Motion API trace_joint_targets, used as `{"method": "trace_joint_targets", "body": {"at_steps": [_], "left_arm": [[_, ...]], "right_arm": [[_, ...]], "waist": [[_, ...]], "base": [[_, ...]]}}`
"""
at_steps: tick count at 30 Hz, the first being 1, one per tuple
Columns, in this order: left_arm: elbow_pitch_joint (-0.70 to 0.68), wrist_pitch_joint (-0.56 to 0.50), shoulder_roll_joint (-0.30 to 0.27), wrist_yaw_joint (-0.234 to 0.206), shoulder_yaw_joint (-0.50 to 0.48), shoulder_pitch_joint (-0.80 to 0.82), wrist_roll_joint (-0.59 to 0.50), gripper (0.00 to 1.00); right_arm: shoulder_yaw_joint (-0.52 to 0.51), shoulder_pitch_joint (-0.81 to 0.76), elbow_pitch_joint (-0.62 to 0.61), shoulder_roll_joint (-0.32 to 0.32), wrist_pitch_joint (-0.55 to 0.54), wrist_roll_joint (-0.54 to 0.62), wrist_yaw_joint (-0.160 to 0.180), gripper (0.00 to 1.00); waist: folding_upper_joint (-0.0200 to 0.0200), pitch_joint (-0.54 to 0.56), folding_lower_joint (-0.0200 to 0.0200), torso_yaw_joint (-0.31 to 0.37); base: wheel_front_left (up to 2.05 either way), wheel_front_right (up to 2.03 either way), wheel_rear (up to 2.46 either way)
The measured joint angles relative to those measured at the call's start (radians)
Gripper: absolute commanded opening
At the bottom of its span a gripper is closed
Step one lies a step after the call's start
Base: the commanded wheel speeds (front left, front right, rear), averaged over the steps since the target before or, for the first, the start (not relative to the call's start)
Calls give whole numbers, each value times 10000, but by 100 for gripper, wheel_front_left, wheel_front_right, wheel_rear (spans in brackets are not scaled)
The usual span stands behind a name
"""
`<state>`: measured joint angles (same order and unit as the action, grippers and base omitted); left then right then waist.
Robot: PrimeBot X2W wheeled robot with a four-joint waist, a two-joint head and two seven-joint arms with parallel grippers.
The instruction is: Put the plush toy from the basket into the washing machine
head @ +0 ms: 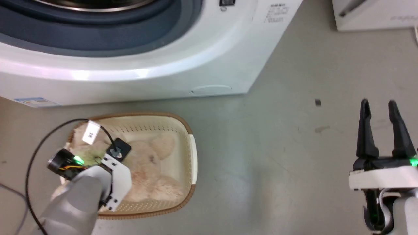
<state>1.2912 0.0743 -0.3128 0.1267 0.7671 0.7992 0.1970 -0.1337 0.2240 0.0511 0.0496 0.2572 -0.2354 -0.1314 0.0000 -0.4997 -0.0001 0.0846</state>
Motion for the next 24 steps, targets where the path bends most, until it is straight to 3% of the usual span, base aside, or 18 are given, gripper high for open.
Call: {"method": "trace_joint_targets", "body": {"at_steps": [14,24], "left_arm": [[8,1486,732,-17,-119,-686,911,0],[-1020,1747,1007,-658,-500,-917,1233,0]], "right_arm": [[-209,-1119,362,0,0,247,0,100],[-290,-1706,424,0,0,249,0,100]], "waist": [[0,2087,-1,-755],[0,3130,-1,-1130]], "base": [[0,0,0],[0,0,0]]}}
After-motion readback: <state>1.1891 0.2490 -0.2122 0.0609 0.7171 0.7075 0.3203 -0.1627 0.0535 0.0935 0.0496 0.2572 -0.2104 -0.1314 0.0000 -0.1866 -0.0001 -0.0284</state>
